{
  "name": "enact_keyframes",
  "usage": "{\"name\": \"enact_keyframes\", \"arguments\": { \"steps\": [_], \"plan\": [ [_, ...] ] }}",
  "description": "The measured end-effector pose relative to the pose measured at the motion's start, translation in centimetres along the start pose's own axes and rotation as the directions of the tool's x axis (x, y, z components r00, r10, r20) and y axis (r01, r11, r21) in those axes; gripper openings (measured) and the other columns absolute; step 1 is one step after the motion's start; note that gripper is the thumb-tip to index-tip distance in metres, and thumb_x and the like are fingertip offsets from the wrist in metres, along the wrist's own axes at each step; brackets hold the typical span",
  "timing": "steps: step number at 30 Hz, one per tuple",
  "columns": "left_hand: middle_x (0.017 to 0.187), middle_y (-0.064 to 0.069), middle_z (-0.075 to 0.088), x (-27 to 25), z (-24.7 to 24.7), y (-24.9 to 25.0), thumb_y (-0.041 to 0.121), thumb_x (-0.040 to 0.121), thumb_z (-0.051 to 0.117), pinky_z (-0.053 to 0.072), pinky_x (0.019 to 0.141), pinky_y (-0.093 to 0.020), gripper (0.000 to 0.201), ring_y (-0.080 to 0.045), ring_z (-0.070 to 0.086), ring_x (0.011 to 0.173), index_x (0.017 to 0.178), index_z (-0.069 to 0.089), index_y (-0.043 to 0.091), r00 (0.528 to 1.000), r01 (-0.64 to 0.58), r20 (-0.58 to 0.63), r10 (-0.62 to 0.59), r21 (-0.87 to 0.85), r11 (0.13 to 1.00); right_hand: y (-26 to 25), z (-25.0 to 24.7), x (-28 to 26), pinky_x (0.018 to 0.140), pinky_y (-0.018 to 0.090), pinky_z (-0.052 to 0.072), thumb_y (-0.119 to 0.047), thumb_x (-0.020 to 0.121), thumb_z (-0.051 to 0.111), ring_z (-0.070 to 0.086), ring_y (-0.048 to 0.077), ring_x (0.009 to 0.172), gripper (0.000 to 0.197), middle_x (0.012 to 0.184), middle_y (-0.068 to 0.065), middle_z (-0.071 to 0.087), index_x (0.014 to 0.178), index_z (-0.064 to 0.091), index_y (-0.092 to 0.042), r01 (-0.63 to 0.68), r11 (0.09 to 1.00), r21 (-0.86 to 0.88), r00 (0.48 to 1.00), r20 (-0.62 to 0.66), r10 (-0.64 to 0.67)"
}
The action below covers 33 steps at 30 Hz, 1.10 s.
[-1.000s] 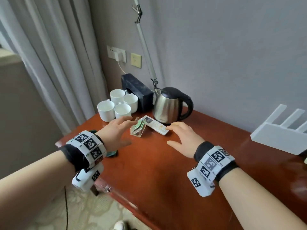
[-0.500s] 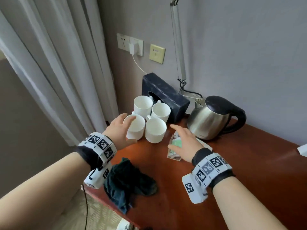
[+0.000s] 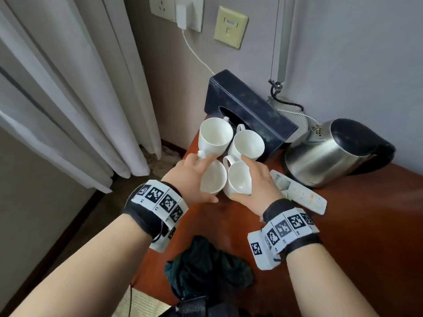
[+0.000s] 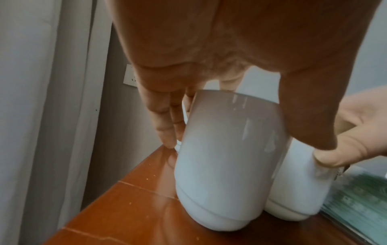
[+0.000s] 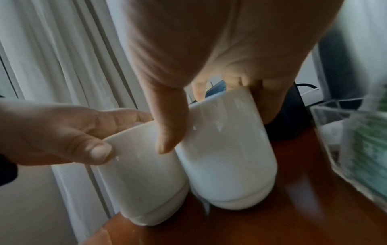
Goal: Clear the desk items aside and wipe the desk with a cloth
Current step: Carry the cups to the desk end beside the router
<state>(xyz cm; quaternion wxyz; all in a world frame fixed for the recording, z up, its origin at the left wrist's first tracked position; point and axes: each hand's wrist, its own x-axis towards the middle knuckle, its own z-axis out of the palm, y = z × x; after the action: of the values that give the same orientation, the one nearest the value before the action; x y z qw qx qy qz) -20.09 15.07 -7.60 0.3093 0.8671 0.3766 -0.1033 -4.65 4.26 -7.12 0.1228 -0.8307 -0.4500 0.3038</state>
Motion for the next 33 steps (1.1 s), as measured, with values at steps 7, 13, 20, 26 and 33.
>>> {"name": "enact_keyframes", "arguments": {
  "steps": [7,13,20,26,33],
  "plan": [
    [0.134,-0.004,0.029,0.3,0.4,0.3,0.050,0.071,0.072,0.043,0.096,-0.035,0.103,-0.026,0.039,0.123,0.147,0.005,0.031,0.995,0.034,-0.092,-0.035,-0.010,0.999,-0.7,0.2,-0.1,0.100,0.038,0.040,-0.034,0.068,0.077,0.039,0.021,0.128,0.103,0.142,0.001,0.030,0.144,0.008,-0.039,-0.060,0.991,0.119,0.990,-0.124,0.074],
    [0.111,0.002,0.031,-1.5,-0.7,0.2,0.049,0.065,0.076,0.047,0.091,-0.036,0.093,-0.025,0.047,0.110,0.139,0.024,0.027,0.991,0.067,-0.109,-0.082,-0.131,0.989,-1.2,-2.0,-1.8,0.098,0.036,0.039,-0.031,0.070,0.075,0.042,0.023,0.126,0.100,0.144,0.000,0.029,0.145,0.010,-0.040,-0.033,0.992,0.125,0.986,-0.160,0.053],
    [0.107,0.003,0.031,-5.1,-2.4,3.5,0.048,0.064,0.077,0.045,0.093,-0.037,0.089,-0.025,0.048,0.109,0.136,0.029,0.030,0.966,-0.011,-0.255,-0.028,-0.151,0.988,-0.6,-4.1,-5.6,0.093,0.029,0.037,-0.036,0.070,0.073,0.046,0.020,0.122,0.086,0.139,-0.001,0.032,0.141,0.026,-0.033,0.050,0.994,0.101,0.974,-0.223,-0.026],
    [0.115,0.001,0.036,-8.3,-1.2,9.4,0.049,0.063,0.078,0.044,0.097,-0.039,0.090,-0.024,0.047,0.112,0.137,0.030,0.032,0.941,-0.119,-0.332,0.069,-0.131,0.984,3.2,-6.7,-11.0,0.095,0.028,0.037,-0.040,0.071,0.072,0.044,0.018,0.125,0.088,0.143,-0.006,0.028,0.144,0.023,-0.033,0.067,0.994,0.084,0.952,-0.305,-0.038],
    [0.118,0.004,0.035,-11.8,3.5,19.6,0.043,0.062,0.081,0.035,0.087,-0.022,0.091,-0.013,0.041,0.102,0.137,0.030,0.029,0.932,-0.258,-0.295,0.212,-0.124,0.958,12.1,-10.6,-20.0,0.089,0.029,0.039,-0.043,0.070,0.071,0.046,0.019,0.122,0.087,0.143,-0.008,0.027,0.143,0.024,-0.036,0.015,0.997,0.079,0.923,-0.385,0.016]
  ]
}}
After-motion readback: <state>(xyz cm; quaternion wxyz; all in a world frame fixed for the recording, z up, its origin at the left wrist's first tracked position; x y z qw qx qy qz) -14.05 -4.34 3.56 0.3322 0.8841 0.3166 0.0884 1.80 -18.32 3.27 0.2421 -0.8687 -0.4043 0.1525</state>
